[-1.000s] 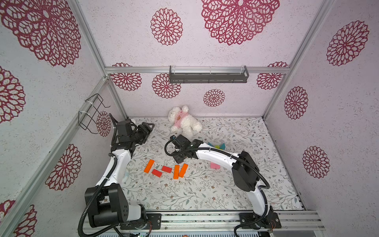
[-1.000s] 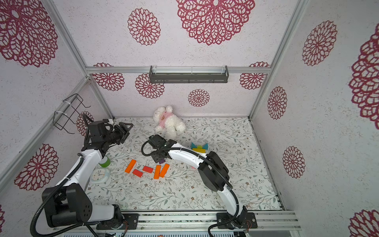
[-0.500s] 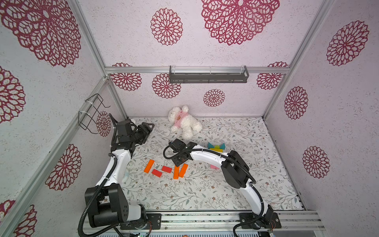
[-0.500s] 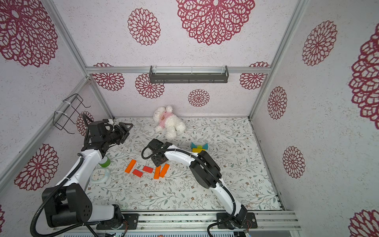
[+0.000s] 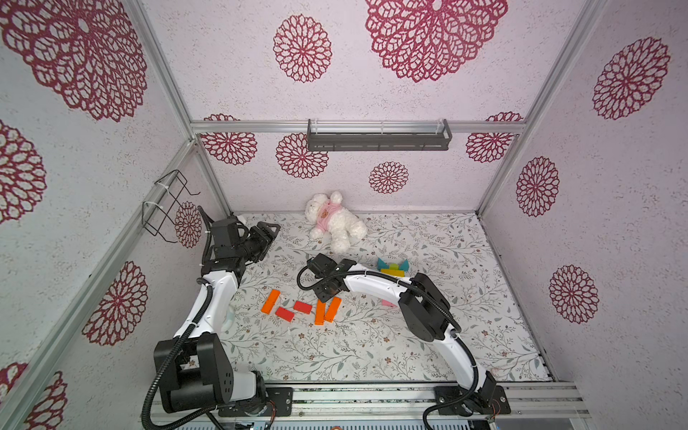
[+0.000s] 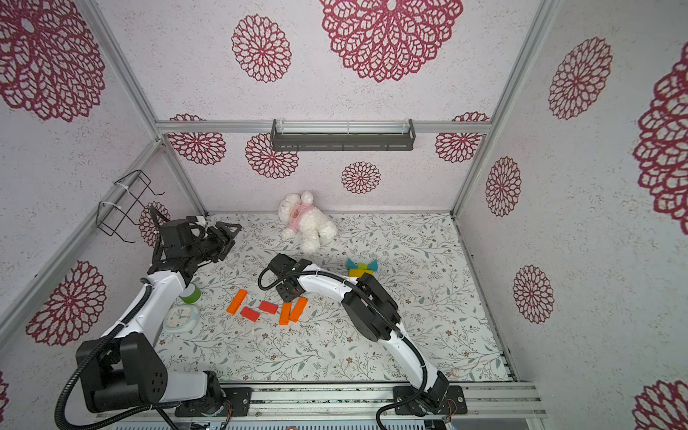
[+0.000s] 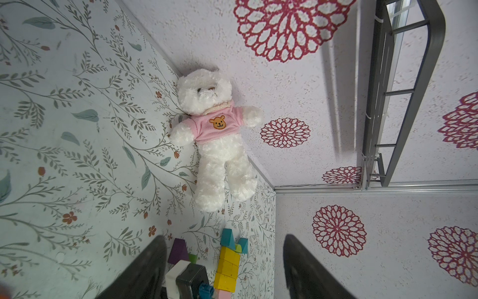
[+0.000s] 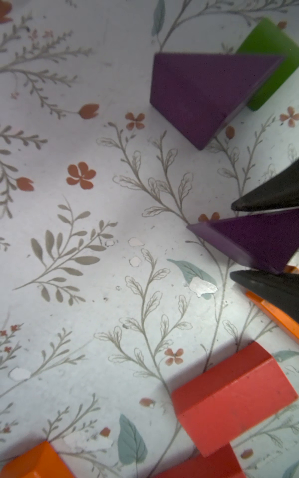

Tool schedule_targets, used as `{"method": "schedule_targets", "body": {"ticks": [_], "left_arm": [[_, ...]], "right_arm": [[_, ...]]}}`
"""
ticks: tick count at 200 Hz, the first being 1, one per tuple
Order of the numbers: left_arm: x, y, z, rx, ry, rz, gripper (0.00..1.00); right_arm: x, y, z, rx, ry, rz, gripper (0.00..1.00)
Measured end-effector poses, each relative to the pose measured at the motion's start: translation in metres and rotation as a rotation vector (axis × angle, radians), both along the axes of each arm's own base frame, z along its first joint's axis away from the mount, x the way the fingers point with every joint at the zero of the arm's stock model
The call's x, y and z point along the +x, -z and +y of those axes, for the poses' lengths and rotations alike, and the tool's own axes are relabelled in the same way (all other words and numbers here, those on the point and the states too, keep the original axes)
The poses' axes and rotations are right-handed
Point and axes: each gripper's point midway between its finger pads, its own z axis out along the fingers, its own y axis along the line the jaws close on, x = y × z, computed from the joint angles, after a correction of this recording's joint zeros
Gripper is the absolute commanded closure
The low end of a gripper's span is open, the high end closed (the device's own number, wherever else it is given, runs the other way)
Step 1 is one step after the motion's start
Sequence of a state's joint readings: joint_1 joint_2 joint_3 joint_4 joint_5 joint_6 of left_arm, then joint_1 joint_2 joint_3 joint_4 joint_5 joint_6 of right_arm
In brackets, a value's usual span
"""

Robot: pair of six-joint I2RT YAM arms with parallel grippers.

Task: Assemble a carrot with building blocks
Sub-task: Pick up the building block from the center of the board, then place the building block at the center of the board.

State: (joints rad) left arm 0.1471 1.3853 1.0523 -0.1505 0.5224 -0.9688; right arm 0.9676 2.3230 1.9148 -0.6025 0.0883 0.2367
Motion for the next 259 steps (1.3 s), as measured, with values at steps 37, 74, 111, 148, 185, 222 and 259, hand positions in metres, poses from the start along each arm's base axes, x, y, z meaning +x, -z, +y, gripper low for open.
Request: {"method": "schedule_targets", "body": {"ticks": [37, 74, 111, 148, 185, 222, 259], "left_arm": [[0.0, 0.0, 0.0, 0.0, 0.0, 0.0, 0.27], [0.0, 0.0, 0.0, 0.0, 0.0, 0.0, 0.27], [0.0, 0.0, 0.0, 0.0, 0.0, 0.0, 0.27], [0.0, 0.0, 0.0, 0.0, 0.0, 0.0, 0.27], [0.0, 0.0, 0.0, 0.0, 0.0, -0.001, 0.27], [0.0, 0.0, 0.0, 0.0, 0.0, -0.001, 0.27], [0.0, 0.0, 0.0, 0.0, 0.0, -0.002, 0.27]], "right_arm": [[0.002, 0.0, -0.001, -0.004, 0.004, -0.011, 0.67], [0.003, 0.0, 0.0, 0.002, 0.005, -0.016, 0.68], [0.0, -0.002, -0.003, 0.007, 0.006, -0.019, 0.69], [-0.005, -0.022, -0.015, 0.021, 0.013, -0.039, 0.69], [-0.007, -0.058, -0.052, 0.046, 0.061, -0.079, 0.69], [0.015, -0.065, -0.108, 0.036, 0.166, -0.086, 0.69], [0.034, -0.034, -0.151, -0.029, 0.241, -0.046, 0.69]]}}
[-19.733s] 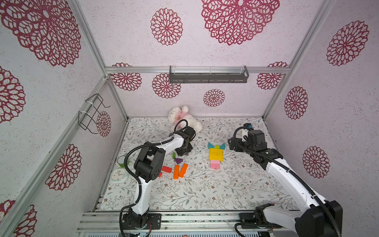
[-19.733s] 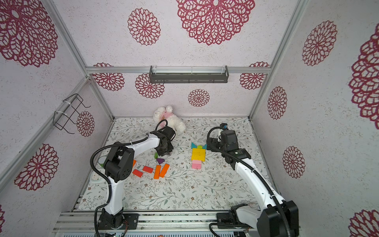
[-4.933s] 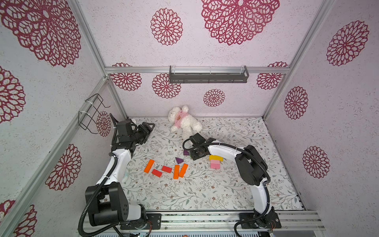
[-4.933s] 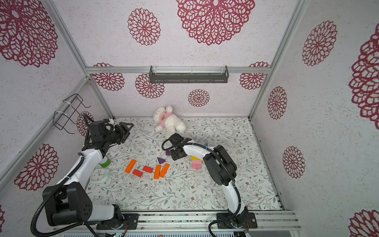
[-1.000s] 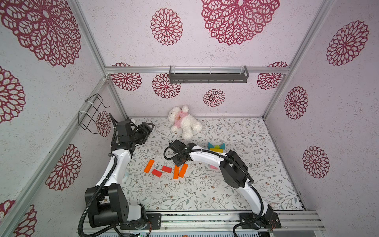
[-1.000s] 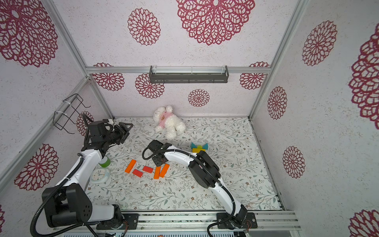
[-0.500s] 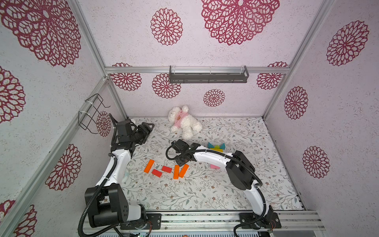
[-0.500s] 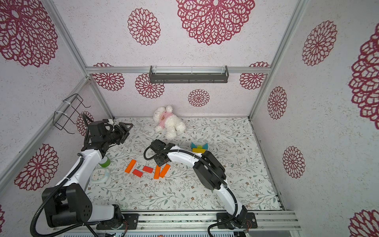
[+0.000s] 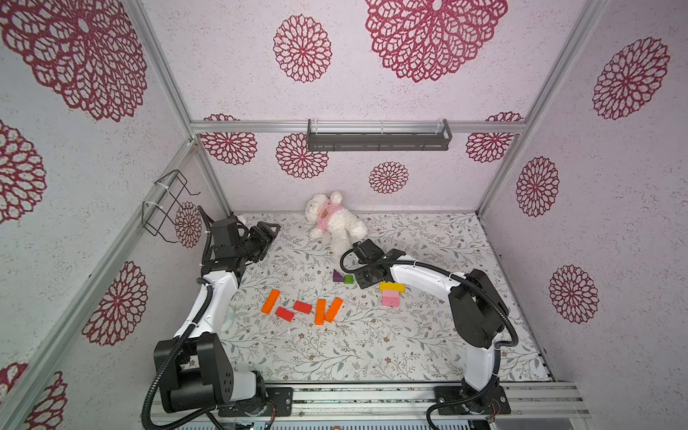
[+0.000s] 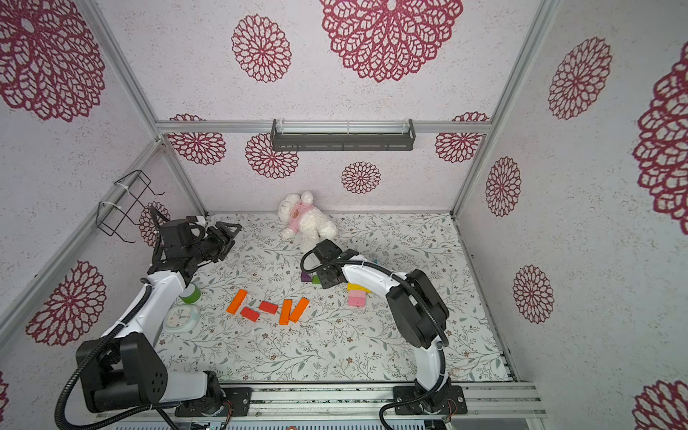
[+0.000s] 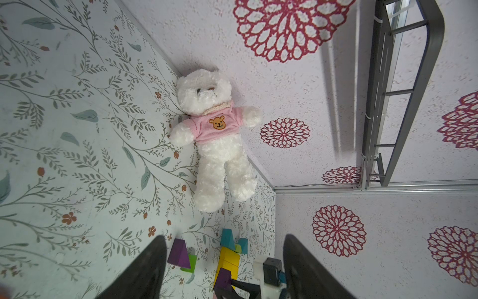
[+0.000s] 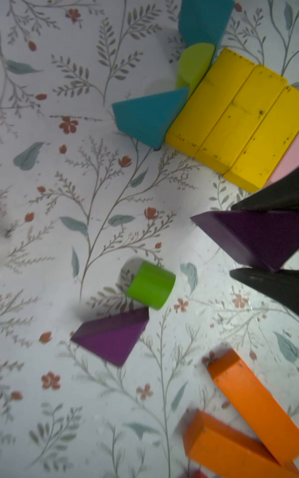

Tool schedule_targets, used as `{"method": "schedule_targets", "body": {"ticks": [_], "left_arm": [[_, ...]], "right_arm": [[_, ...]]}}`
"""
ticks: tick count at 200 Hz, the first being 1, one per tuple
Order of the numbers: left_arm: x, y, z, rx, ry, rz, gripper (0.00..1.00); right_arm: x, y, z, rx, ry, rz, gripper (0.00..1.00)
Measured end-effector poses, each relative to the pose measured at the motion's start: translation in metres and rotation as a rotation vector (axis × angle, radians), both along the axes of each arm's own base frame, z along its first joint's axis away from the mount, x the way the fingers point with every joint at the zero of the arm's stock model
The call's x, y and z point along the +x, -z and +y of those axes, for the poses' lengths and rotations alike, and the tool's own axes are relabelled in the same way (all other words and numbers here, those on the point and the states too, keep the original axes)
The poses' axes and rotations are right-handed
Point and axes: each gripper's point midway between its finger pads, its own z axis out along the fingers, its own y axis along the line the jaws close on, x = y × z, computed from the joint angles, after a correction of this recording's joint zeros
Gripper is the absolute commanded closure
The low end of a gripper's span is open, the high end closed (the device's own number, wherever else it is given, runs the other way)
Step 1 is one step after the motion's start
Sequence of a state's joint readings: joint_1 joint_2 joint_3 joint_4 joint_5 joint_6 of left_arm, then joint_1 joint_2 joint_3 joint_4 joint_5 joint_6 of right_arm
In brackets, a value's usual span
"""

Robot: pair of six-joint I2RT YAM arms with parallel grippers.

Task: Assemble a carrot with building blocks
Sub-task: Place the building block at the center of the board.

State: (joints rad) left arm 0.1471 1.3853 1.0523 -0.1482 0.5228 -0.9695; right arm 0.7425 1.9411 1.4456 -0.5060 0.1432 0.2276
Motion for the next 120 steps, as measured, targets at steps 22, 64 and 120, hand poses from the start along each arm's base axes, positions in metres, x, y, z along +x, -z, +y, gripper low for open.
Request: {"method": "schedule_targets", "body": {"ticks": [22, 64, 120], "left_arm": [[0.0, 0.0, 0.0, 0.0, 0.0, 0.0, 0.27], [0.0, 0.0, 0.0, -0.001, 0.001, 0.0, 0.27], [0.0, 0.0, -0.001, -0.002, 0.003, 0.0, 0.27]], "right_arm": [[0.002, 0.016, -0.004, -0.018, 0.002, 0.024, 0.69], [-0.002, 0.032, 0.0, -0.024, -0.031, 0.056, 0.69], [-0.003, 0.04, 0.005, -0.024, -0.075, 0.07, 0.52]]}}
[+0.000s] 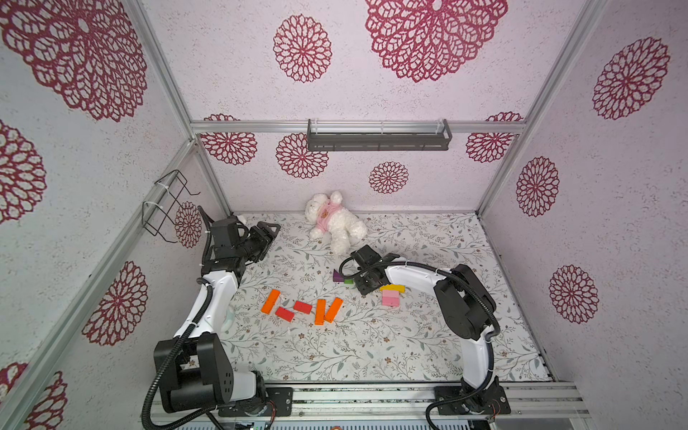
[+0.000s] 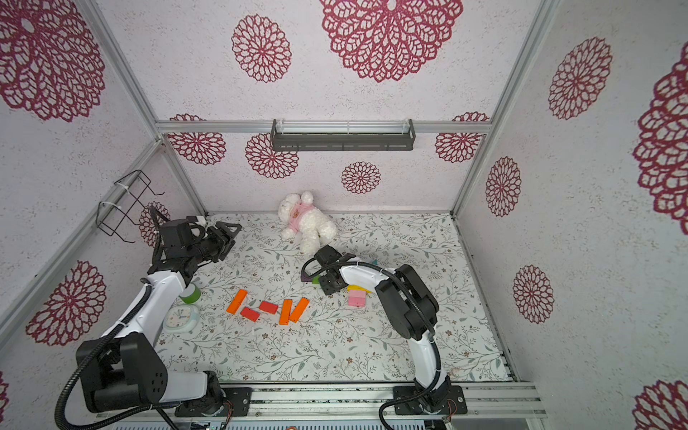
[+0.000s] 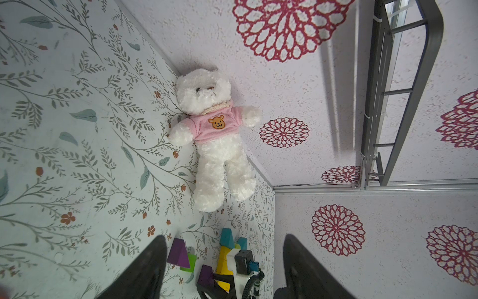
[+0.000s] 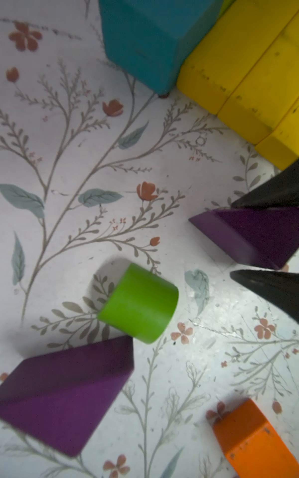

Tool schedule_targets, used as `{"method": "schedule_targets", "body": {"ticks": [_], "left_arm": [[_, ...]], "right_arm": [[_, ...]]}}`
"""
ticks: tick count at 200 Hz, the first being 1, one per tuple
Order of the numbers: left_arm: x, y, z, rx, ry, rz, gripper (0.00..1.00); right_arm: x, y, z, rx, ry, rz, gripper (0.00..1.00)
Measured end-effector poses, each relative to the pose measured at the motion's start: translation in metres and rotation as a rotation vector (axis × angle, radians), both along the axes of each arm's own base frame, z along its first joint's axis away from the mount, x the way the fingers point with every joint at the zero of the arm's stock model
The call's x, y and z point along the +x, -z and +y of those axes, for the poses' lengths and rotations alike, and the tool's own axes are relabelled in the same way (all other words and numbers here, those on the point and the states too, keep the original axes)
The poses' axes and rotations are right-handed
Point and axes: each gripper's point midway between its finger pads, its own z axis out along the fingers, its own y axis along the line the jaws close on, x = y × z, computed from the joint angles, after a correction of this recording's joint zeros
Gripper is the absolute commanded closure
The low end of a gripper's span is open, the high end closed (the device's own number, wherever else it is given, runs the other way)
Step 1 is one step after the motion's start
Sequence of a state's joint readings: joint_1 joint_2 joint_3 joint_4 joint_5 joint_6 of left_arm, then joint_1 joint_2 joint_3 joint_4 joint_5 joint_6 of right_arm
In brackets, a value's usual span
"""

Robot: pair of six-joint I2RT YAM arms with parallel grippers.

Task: Assemble a carrot with building blocks
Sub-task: Place the building block at the center of the board.

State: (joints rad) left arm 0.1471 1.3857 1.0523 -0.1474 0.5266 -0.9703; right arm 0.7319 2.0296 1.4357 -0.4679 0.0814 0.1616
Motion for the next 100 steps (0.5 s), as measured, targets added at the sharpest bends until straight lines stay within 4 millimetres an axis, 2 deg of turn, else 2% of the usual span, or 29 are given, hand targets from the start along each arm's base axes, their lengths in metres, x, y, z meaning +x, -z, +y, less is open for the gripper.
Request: {"method": "schedule_targets", "body": {"ticks": [15, 49, 71, 100], "left_arm": [[0.0, 0.0, 0.0, 0.0, 0.001, 0.0, 0.27], [0.0, 0.0, 0.0, -0.001, 0.003, -0.001, 0.27], [0.0, 0.0, 0.0, -0.001, 0.003, -0.001, 0.27], [0.0, 0.0, 0.0, -0.001, 0.002, -0.001, 0.27]], "right_arm": [[0.0, 0.0, 0.0, -0.003, -0.009, 0.0, 0.48], [-0.01, 0.002, -0.01, -0.023, -0.014, 0.008, 0.47], [-0.017, -0.003, -0.021, -0.045, -0.015, 0.005, 0.48], [-0.019, -0.014, -0.025, -0.043, -0.017, -0.014, 0.5]]}}
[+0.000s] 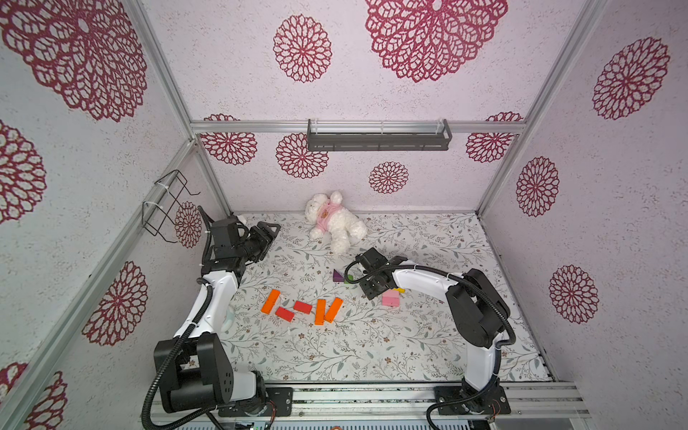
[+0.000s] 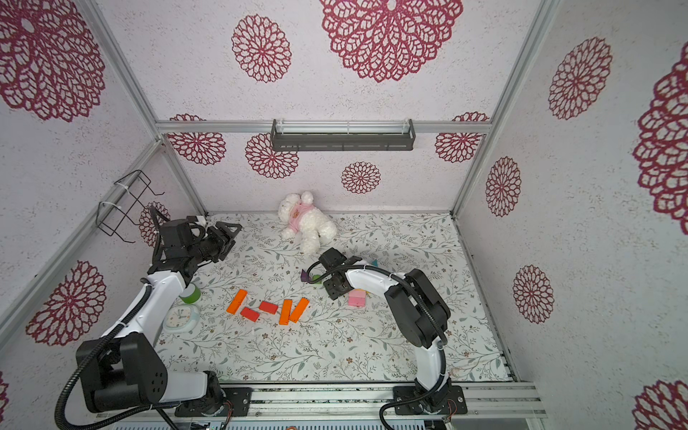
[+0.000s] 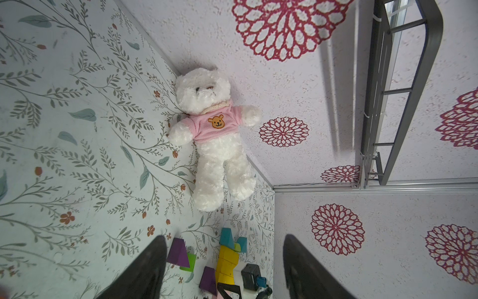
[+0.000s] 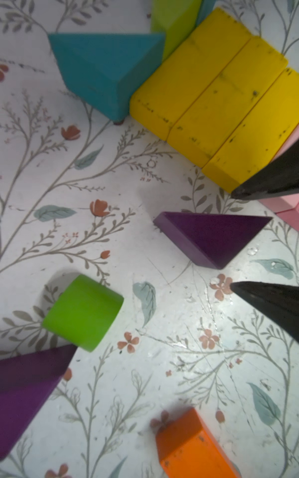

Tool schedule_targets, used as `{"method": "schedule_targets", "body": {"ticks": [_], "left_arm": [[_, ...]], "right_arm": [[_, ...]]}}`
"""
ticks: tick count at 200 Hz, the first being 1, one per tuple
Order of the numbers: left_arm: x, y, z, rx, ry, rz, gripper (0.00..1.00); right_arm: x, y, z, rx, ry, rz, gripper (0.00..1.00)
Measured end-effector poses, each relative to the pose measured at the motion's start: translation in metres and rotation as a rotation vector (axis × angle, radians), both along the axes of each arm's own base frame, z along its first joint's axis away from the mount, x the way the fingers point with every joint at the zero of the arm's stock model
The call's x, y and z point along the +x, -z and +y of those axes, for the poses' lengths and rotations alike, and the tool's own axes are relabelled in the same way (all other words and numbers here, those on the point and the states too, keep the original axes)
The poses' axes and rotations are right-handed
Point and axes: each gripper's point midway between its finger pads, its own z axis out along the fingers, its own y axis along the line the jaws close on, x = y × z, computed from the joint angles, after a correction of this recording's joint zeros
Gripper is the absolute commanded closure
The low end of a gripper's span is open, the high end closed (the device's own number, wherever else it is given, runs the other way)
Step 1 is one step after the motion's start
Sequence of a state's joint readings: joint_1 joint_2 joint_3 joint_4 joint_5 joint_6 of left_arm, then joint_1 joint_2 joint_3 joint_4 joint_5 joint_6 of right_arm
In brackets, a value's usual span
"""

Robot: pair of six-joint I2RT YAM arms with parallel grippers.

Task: Assemble a carrot with building blocks
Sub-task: Place the building block at the center of the board, then assemble the building block at the center of the board.

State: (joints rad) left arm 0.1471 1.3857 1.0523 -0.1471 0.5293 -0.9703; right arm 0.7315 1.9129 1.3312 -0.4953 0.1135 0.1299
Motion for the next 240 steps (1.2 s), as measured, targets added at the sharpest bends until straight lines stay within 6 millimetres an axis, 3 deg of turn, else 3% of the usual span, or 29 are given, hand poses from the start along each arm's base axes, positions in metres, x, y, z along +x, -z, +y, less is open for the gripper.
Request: {"method": "schedule_targets", "body": {"ticks": [38, 96, 154, 240], "left_arm": [[0.0, 0.0, 0.0, 0.0, 0.0, 0.0, 0.27], [0.0, 0.001, 0.0, -0.003, -0.001, 0.003, 0.27], [0.0, 0.001, 0.0, -0.003, -0.001, 0.003, 0.27], [0.0, 0.001, 0.0, -0.002, -0.001, 0.003, 0.27]], "right_arm": [[0.0, -0.008, -0.001, 0.006, 0.0, -0.016, 0.52], [-0.013, 0.006, -0.023, -0.075, 0.014, 0.013, 0.52], [0.011, -0.007, -0.023, -0.123, 0.049, -0.067, 0.53], [0.029, -0.003, -0.032, -0.218, 0.083, -0.115, 0.53]]}}
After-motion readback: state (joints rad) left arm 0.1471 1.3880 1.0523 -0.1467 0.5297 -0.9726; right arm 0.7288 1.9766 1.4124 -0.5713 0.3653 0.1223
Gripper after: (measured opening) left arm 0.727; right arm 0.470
